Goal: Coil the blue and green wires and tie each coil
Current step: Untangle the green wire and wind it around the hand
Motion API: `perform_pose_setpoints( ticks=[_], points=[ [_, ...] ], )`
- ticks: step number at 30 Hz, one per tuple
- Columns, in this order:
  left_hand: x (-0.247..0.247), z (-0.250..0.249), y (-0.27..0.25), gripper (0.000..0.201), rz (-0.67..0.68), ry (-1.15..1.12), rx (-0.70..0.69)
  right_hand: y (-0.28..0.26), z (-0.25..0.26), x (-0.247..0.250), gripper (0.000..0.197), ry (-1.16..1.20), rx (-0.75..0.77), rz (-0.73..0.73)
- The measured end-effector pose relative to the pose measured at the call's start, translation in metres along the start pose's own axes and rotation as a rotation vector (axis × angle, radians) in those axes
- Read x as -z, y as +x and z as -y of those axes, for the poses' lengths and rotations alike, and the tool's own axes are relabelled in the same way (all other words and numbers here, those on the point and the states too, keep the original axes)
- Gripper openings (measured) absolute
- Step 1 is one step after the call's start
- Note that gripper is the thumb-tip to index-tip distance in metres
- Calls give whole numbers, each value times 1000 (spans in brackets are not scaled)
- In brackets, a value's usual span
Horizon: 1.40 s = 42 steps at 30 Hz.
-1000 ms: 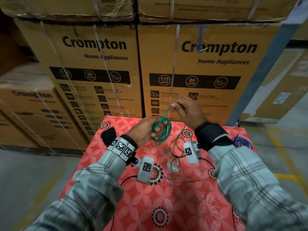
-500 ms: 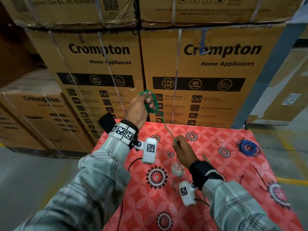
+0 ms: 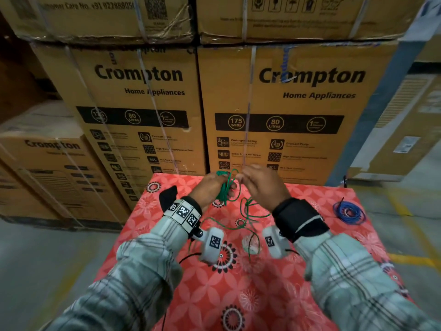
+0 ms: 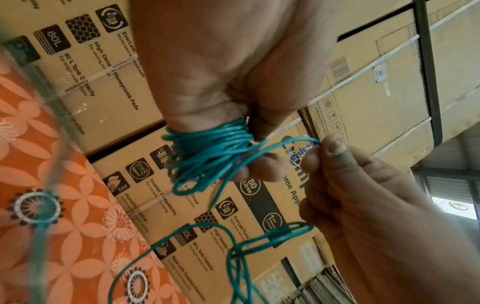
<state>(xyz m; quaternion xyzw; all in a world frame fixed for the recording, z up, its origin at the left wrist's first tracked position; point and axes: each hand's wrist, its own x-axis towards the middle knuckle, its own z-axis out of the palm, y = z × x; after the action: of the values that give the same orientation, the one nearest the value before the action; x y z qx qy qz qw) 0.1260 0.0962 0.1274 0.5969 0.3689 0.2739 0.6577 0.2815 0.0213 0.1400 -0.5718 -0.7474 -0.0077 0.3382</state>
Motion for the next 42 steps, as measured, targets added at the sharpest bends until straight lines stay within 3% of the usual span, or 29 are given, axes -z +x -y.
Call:
perform_pose_setpoints(
  ticks=[4, 11, 17, 24, 30, 33, 38, 42],
  points=[
    [-7, 0, -8, 29, 92, -50, 31, 12, -11, 8, 35, 3, -41, -34],
    [-11, -6, -11, 21, 155, -169, 84, 6, -24, 3, 28, 59, -116, -100],
    [-9, -9, -14, 29, 214, -282, 99, 5, -40, 2, 37, 69, -244, -94],
    [-2, -18, -15, 22, 265, -394, 151, -2, -47, -21, 40, 295, -412, -73],
    [16, -34, 3, 20, 42, -720, 57, -34, -40, -62, 23, 696, -585, 35],
    [26, -41, 12, 22, -40, -852, -13, -48, -40, -76, 13, 754, -591, 69],
    [36, -57, 22, 19, -164, -889, -170, -64, -41, -87, 24, 540, -529, 40],
    [30, -45, 27, 13, -242, -568, -196, -53, -28, -70, 12, 135, -237, 222]
  ],
)
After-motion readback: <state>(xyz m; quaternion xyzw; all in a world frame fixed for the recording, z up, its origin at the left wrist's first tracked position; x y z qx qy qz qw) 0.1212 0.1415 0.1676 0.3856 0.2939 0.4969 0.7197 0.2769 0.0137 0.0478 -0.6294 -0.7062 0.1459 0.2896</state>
